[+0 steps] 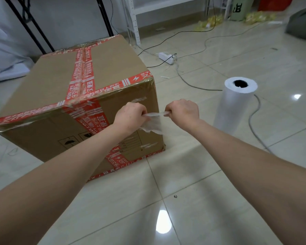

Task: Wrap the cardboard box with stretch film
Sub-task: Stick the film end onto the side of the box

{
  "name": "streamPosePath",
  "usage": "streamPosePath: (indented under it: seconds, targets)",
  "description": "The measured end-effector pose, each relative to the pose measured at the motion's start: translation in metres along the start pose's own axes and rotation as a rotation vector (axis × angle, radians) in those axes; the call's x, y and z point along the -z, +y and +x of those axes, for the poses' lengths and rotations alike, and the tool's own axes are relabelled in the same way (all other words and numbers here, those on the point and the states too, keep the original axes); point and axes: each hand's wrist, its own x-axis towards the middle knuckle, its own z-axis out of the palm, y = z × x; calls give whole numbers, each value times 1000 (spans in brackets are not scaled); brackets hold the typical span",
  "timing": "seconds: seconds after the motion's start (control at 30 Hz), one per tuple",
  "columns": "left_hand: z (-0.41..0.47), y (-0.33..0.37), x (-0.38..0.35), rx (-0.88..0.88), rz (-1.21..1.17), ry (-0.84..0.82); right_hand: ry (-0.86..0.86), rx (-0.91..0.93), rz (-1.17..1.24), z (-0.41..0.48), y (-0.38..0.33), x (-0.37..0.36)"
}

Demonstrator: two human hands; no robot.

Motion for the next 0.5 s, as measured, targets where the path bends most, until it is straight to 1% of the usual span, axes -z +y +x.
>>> streamPosePath:
  seconds: [0.1, 0.2, 0.27, 0.3, 0.37, 0.43, 0.5]
  targets:
    - [-4, -10, 2, 6, 30, 23, -5, -5, 28, 3, -3, -1]
    - [-6, -11, -2, 32, 38, -2, -53, 13, 32, 2, -4, 3]
    - [-6, -4, -5, 25, 16, -3, -49, 31, 39, -2, 3, 10]
    - [-4, 2, -6, 19, -25, 9, -15, 32, 59, -5, 11, 14]
    - [5, 16, -8, 15, -164, 47, 129, -17, 105, -7, 30, 24]
    - [17, 38, -7, 24, -313, 112, 312, -168, 119, -8, 55, 34]
    - [29, 63, -6, 114, -504, 167, 421, -353, 88, -7, 82, 43]
